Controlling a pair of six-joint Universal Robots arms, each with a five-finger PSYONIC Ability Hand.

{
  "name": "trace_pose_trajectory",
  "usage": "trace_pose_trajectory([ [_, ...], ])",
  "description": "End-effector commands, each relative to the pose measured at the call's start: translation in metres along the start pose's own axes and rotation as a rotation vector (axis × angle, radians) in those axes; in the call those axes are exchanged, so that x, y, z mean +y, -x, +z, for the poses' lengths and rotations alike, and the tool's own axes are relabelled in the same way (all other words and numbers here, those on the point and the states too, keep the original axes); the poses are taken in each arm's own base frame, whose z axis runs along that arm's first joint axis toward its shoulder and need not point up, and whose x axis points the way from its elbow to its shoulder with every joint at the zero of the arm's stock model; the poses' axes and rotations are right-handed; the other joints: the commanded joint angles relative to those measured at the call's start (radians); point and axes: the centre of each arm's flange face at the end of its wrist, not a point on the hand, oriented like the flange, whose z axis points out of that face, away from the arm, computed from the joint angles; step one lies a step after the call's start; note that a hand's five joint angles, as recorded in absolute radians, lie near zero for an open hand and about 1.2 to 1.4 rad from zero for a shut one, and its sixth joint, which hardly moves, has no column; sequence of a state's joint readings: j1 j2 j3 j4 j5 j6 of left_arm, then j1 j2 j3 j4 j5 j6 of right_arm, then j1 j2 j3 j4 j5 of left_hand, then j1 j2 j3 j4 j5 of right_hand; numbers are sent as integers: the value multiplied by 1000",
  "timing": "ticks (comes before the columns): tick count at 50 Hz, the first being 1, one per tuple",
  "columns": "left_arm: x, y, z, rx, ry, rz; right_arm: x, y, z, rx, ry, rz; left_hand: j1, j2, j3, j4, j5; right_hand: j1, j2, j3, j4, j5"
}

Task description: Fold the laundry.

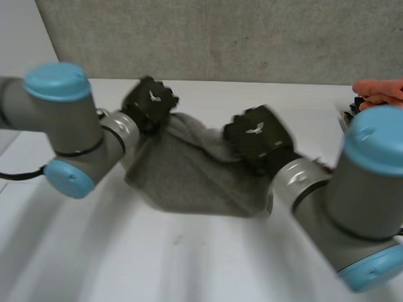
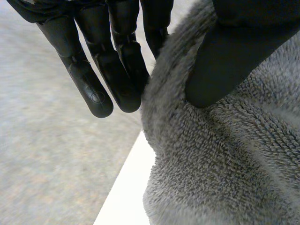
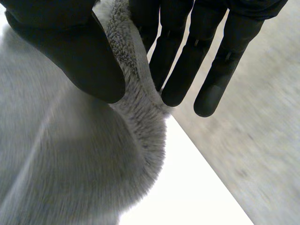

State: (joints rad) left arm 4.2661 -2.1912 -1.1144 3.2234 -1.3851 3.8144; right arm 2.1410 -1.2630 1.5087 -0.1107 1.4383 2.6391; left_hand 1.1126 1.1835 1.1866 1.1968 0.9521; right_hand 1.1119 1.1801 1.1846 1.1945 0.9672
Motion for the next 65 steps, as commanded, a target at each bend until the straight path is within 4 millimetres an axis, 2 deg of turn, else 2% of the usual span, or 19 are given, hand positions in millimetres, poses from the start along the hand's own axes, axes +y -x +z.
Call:
trace_pose_trajectory([
  [1,-36,19,-64,-53,-6,-228,21,-52,-10,81,182,37,284,213,210,199,270,284,216,212,202,255],
  [5,-26,3,-90,-8,75,-249,28,-57,-16,55,270,25,284,213,210,199,270,284,216,212,202,255],
  [10,-2,-20,-94,52,175,-263,37,-52,-7,10,328,7,284,213,210,199,270,284,216,212,202,255],
  [14,8,-31,-67,44,202,-231,43,-53,15,-1,319,12,284,213,210,199,270,284,216,212,202,255],
  [19,5,-11,-25,-94,188,-160,43,-61,36,32,276,21,284,213,210,199,270,284,216,212,202,255],
  [23,-25,19,-1,-237,85,-90,26,-81,63,140,98,13,284,213,210,199,270,284,216,212,202,255],
  [24,-45,37,9,-308,-3,-68,11,-93,74,204,-17,-9,284,213,210,199,270,284,216,212,202,255],
  [27,-73,61,21,-418,-144,-52,-25,-119,88,354,-287,-73,284,213,210,199,270,284,216,212,202,255],
  [28,-91,74,24,-486,-232,-51,-35,-126,89,400,-358,-87,284,213,210,199,270,284,216,212,202,255],
  [31,-113,82,21,-549,-330,-61,-67,-144,85,525,-573,-127,284,213,210,199,270,284,216,212,202,255],
  [34,-132,77,12,-571,-390,-77,-72,-146,83,548,-606,-130,284,213,210,199,270,284,216,212,202,255],
  [39,-107,51,-3,-499,-283,-77,-47,-128,81,459,-453,-83,284,213,210,199,270,284,216,212,202,255],
  [42,-75,24,-15,-415,-175,-71,-28,-116,79,409,-353,-59,284,213,210,199,270,284,216,212,202,255],
  [47,-18,-36,-43,-242,16,-77,25,-82,66,273,-93,2,284,213,210,199,270,284,216,212,202,255],
  [51,3,-76,-68,-123,105,-88,62,-57,51,180,67,39,284,213,210,199,270,284,216,212,202,255],
  [55,13,-101,-98,-29,185,-65,83,-45,41,139,150,56,284,213,210,199,270,284,216,212,202,255],
  [59,3,-96,-129,3,237,-59,91,-37,34,114,187,54,182,111,108,98,168,284,216,212,202,255],
  [62,-11,-85,-141,1,229,-62,94,-34,30,104,202,52,-354,-425,-429,-439,-369,284,216,212,202,255],
  [65,-25,-69,-142,-30,192,-69,96,-31,28,93,214,48,-617,-688,-691,-701,-631,284,216,212,202,255],
])
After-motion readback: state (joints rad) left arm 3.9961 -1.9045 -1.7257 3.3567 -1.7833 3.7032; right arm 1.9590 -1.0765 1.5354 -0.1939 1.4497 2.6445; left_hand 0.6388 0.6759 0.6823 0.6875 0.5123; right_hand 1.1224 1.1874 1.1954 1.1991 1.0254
